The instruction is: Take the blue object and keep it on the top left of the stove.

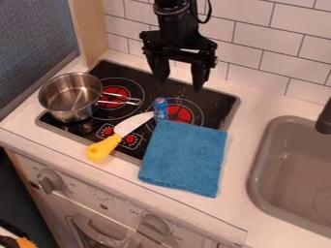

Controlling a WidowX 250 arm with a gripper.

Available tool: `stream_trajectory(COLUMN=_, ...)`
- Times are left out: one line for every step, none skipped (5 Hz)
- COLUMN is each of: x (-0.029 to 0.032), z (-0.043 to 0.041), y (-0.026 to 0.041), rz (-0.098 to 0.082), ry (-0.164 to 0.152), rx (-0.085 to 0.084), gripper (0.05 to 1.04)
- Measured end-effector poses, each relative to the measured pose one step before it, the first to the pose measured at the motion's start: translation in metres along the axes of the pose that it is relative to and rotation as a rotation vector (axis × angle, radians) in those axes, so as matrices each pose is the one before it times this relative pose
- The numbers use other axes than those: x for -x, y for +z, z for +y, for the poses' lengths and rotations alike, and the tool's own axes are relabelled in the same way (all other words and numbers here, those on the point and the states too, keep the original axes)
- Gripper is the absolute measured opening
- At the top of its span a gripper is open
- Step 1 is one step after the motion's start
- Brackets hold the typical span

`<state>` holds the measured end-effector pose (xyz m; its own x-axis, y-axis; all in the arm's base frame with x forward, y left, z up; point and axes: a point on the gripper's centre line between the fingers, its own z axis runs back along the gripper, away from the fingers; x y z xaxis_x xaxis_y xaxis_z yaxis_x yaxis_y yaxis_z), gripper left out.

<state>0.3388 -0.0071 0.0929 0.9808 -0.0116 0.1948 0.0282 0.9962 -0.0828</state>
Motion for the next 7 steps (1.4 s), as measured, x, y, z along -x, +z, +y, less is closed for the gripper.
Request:
stream_trajectory(x=0.00408, z=0.00145, y=-0.00851, rz=0.028, ry=0.0082, rx=-0.0042, gripper=1.001)
stream_trajectory(x=0.00042, z=0.00719, y=-0.00333, rz=-0.0168, ry=0.0022, rx=-0.044, gripper=1.001)
stream_trajectory(x=0.00158, z=0.00908, y=-0.01122, rz=-0.0185, ry=0.0166, rx=-0.0459, gripper=1.001)
stream_trajectory(x=0.00366, z=0.00794, y=-0.02142, rz=0.0331, ry=0.0211, rx=-0.0416, gripper=1.001)
stream_trajectory(x=0.00327, z=0.00452, y=-0.02358, rz=0.0773, ry=0.008, rx=-0.0357, gripper=1.001)
stream_trajectory(x=-0.00339, z=-0.00169, y=-0.0099, rz=0.02, ry=-0.0054, rx=0.0018, gripper=0.945)
stream_trajectory(x=-0.00184, z=-0.00293, y=-0.00099, rz=-0.0109, ry=-0.0014, rx=0.018, gripper=0.66)
